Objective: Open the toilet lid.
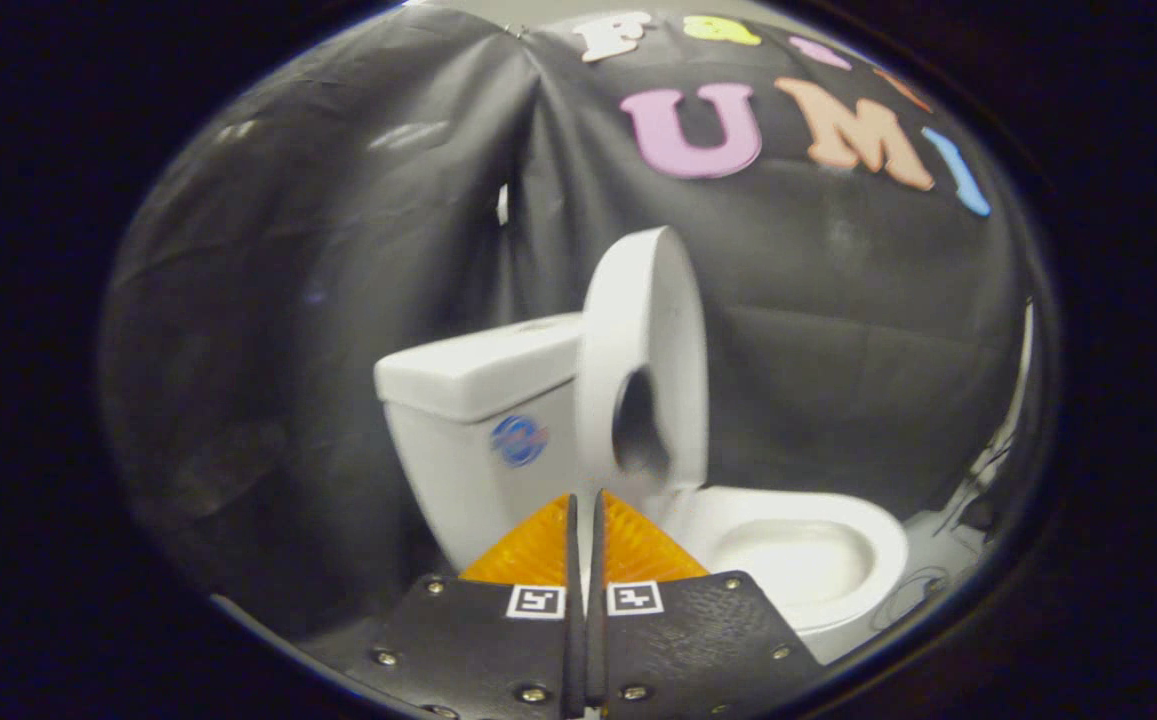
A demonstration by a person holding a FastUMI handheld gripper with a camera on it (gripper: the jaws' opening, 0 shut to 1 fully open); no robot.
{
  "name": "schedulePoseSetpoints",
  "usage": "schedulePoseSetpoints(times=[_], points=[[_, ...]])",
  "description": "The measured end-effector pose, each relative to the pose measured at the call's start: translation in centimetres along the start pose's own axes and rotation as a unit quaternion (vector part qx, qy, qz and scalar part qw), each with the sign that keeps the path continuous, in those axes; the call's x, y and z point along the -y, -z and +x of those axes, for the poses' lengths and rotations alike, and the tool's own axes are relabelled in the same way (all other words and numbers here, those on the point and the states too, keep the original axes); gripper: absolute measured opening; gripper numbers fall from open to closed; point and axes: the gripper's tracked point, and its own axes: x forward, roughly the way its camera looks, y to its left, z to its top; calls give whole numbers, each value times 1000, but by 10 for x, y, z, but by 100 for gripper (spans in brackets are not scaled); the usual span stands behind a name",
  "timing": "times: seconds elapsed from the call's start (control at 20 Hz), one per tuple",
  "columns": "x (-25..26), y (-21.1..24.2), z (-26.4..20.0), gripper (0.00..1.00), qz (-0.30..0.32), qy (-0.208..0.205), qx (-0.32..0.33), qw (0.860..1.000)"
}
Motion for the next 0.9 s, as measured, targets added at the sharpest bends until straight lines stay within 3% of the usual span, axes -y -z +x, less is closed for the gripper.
schedulePoseSetpoints(times=[0.2,0.35,0.5,0.7,0.9], points=[[2,2,1,1,-62,33,12,997],[23,16,-12,1,-32,54,8,998],[48,-5,-32,2,-1,74,48,996],[55,-26,-34,22,23,76,71,994],[57,-33,-39,27,26,71,74,994]])
